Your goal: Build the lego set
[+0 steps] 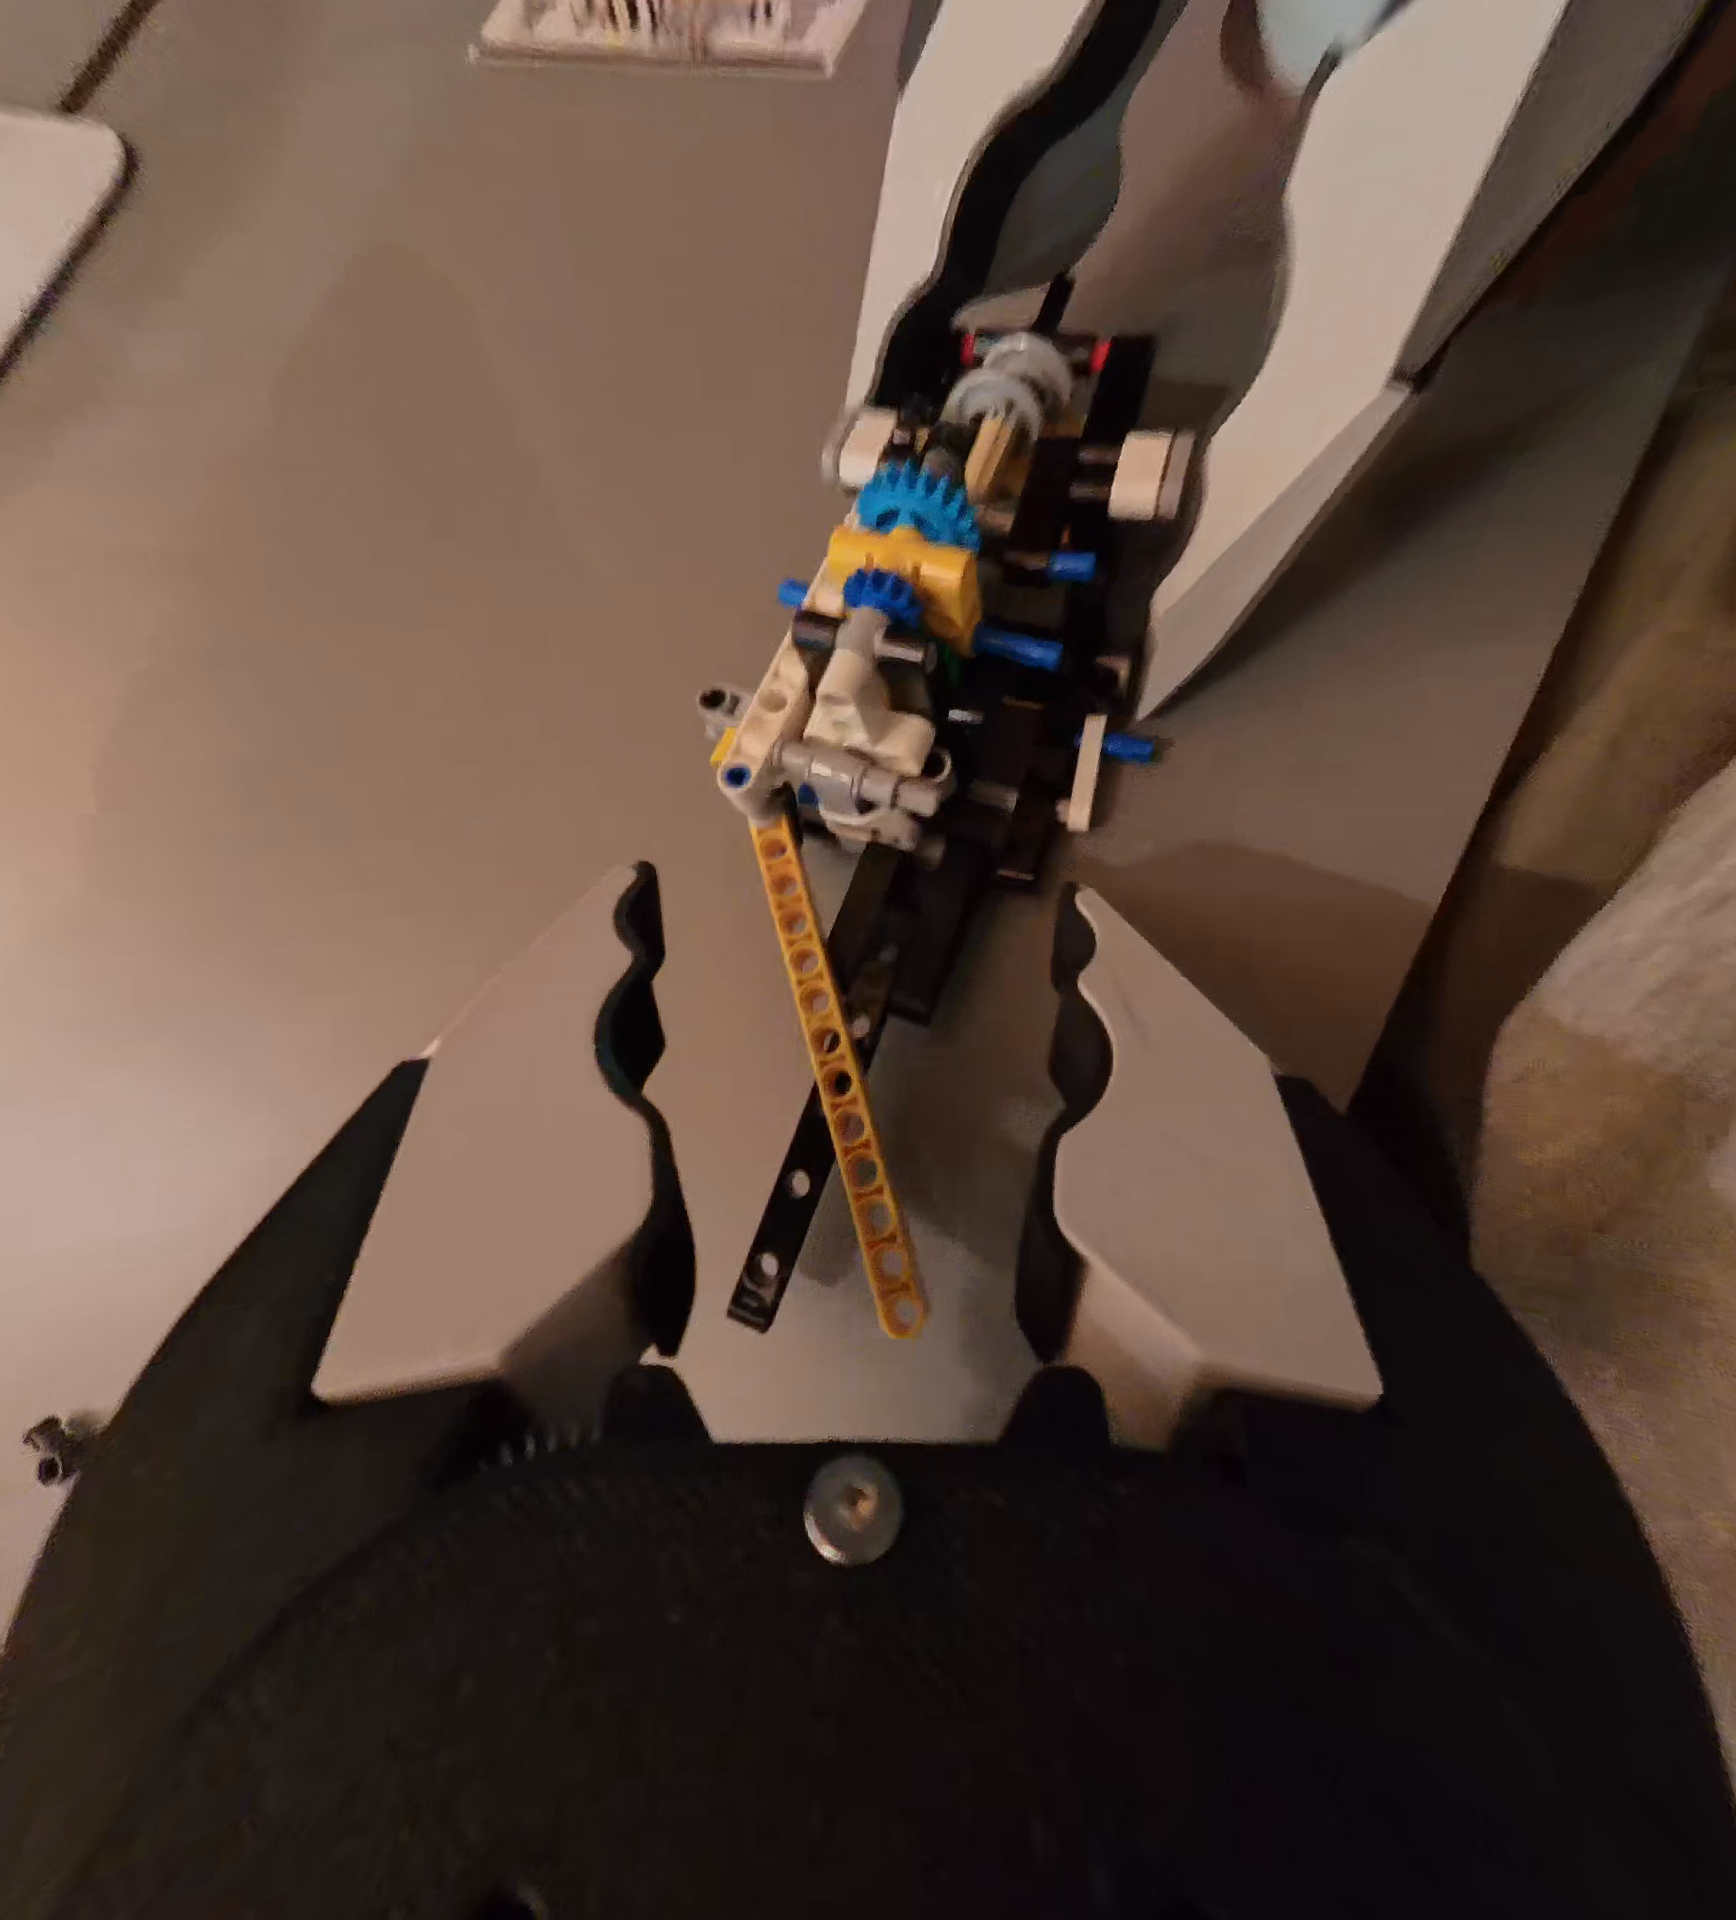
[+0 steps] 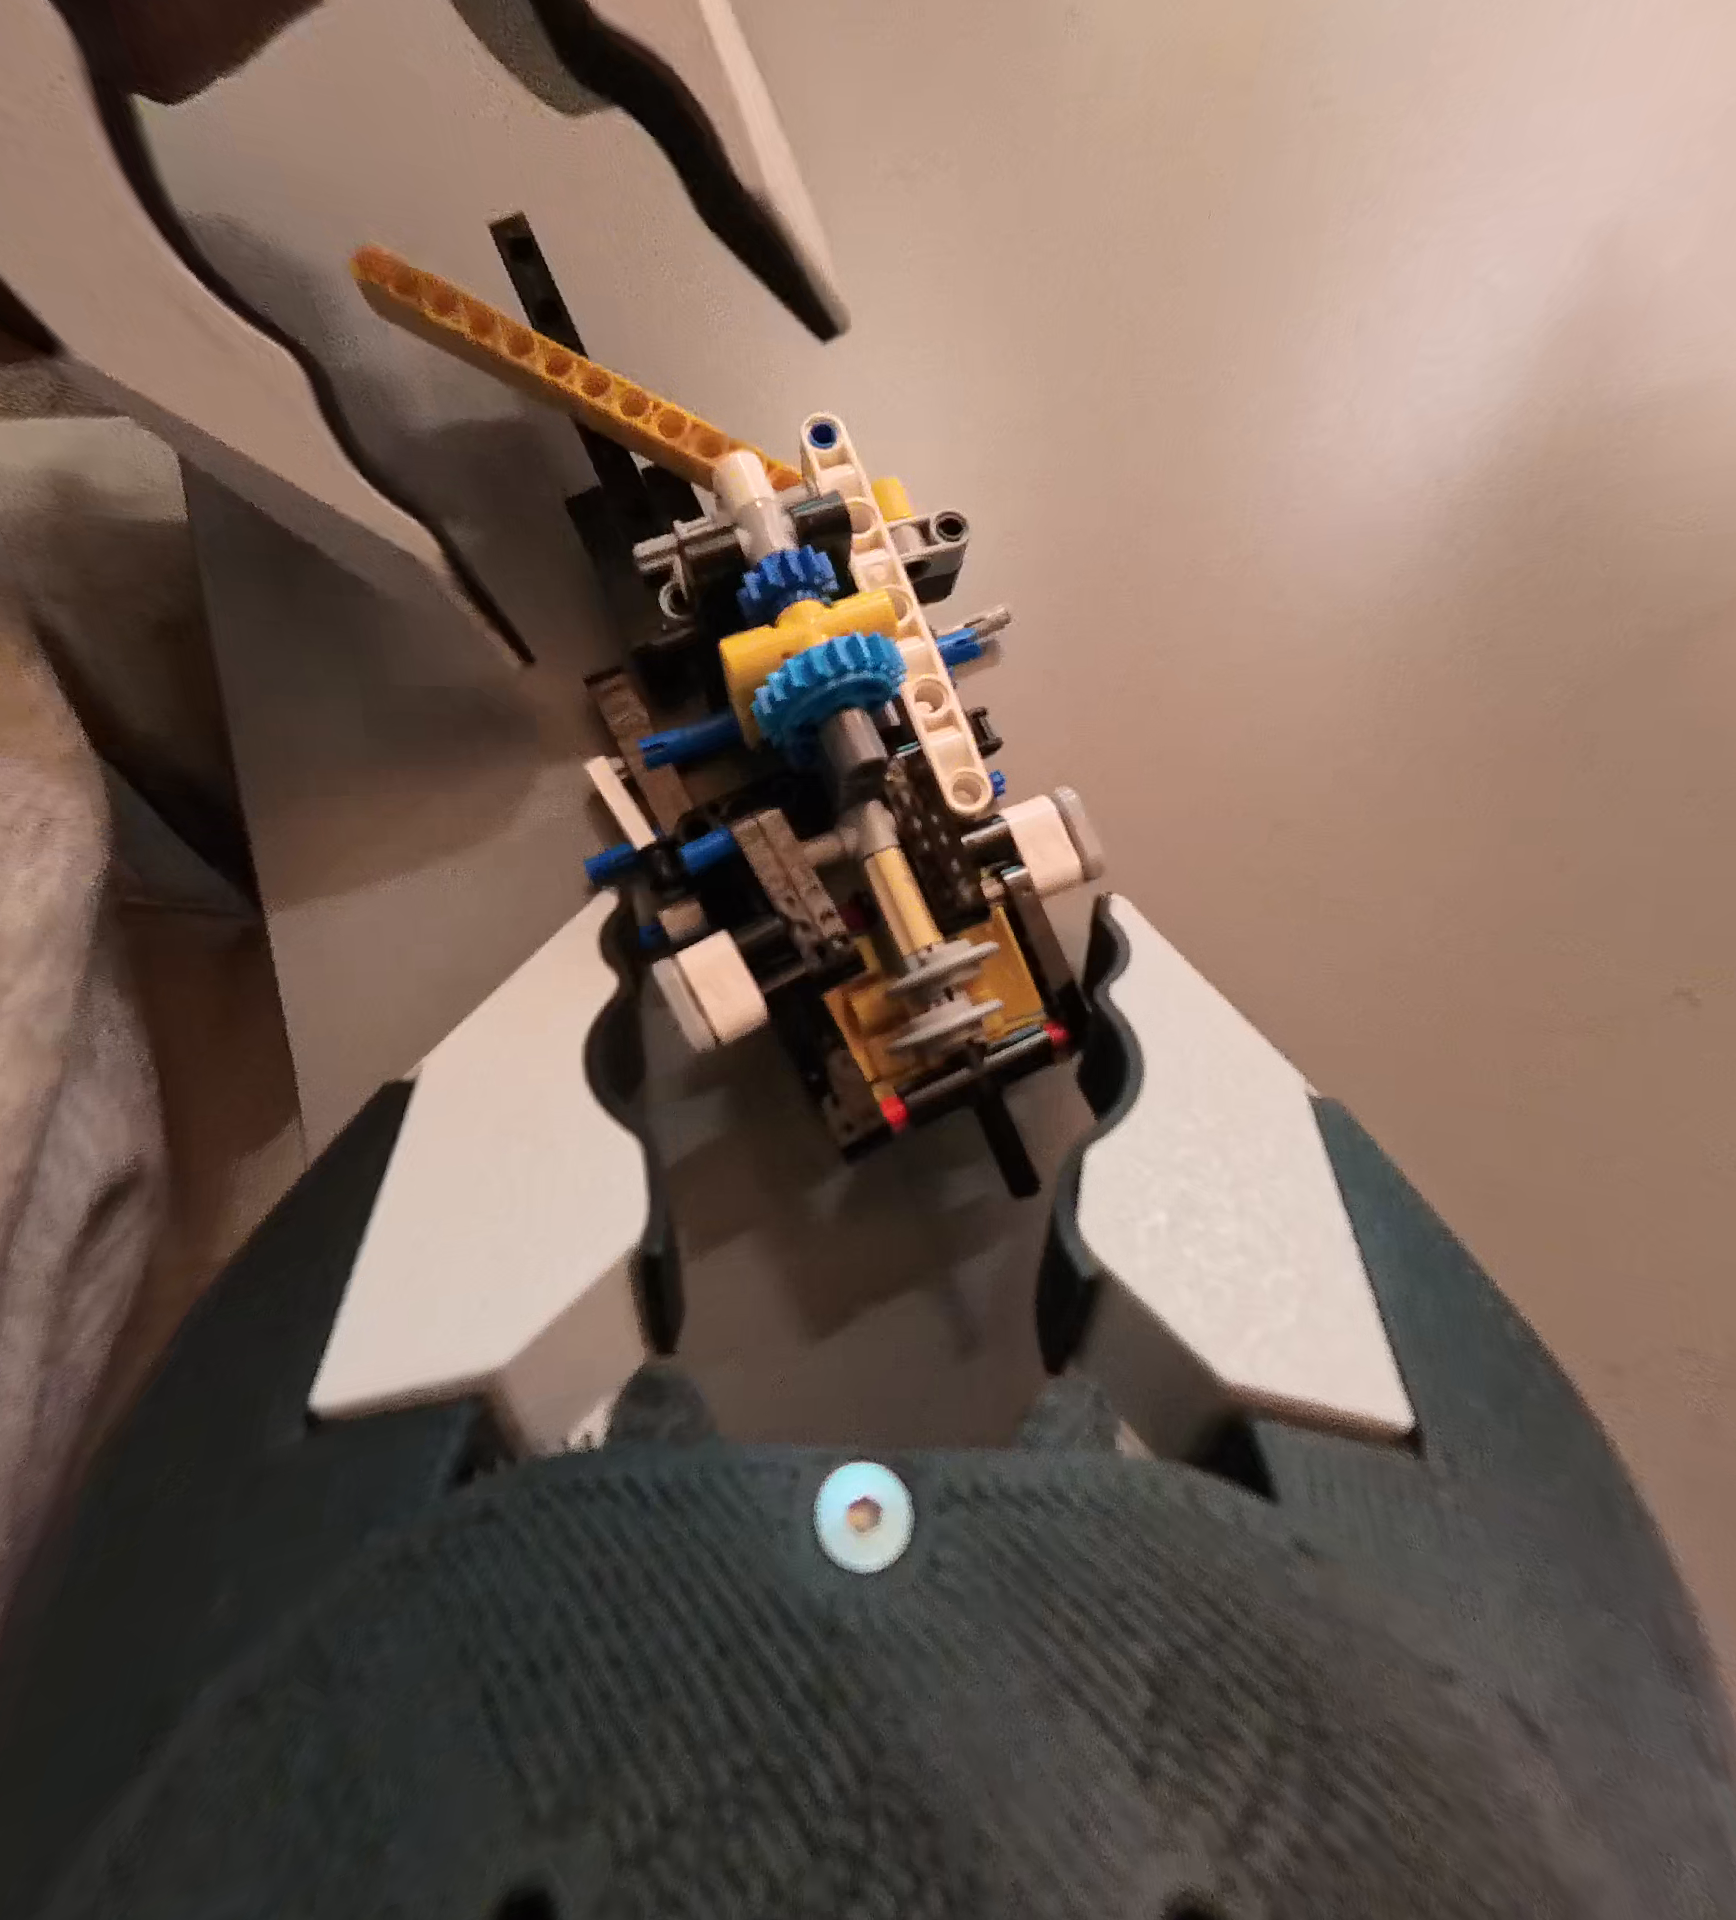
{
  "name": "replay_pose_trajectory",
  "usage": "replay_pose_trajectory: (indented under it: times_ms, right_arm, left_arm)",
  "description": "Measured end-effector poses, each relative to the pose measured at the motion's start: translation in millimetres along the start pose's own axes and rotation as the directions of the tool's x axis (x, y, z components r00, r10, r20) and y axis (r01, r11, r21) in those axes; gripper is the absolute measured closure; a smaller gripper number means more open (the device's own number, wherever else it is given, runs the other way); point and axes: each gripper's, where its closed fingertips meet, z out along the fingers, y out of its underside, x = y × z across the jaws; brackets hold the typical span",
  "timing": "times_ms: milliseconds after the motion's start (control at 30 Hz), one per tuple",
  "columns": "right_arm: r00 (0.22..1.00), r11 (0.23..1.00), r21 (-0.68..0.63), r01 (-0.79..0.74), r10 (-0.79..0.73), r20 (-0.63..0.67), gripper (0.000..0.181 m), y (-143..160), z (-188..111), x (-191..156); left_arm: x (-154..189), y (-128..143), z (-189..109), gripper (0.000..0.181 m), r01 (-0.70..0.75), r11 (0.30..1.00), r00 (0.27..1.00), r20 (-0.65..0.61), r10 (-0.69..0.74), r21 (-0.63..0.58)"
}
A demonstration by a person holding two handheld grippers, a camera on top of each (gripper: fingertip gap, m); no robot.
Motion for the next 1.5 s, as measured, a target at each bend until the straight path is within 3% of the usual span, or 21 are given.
replay_pose_trajectory:
  times_ms: [33,200,300,533,1500]
  right_arm:
    - [1.000,1.000,0.013,-0.011,0.011,0.003,0.094,-1,-2,-1]
    - [0.998,0.992,0.112,-0.053,0.056,-0.028,0.082,-20,-13,-4]
    - [0.995,0.998,0.047,0.033,-0.028,-0.095,0.073,-21,-4,-4]
    - [0.990,0.993,-0.041,0.109,-0.112,-0.082,0.084,-20,13,-1]
    - [0.995,0.997,-0.032,0.074,-0.075,-0.058,0.088,-19,15,-4]
  left_arm:
    - [0,7,3,0.104,-0.001,1.000,1.000,-0.011,0.001,-0.031]
    - [2,11,12,0.103,-0.059,0.997,0.997,-0.055,0.056,-0.045]
    - [7,9,15,0.104,-0.069,0.997,0.994,-0.093,0.065,-0.044]
    - [13,8,18,0.114,-0.040,0.998,0.992,-0.120,0.035,-0.038]
    - [8,5,24,0.130,0.046,0.999,0.990,-0.131,-0.047,-0.008]
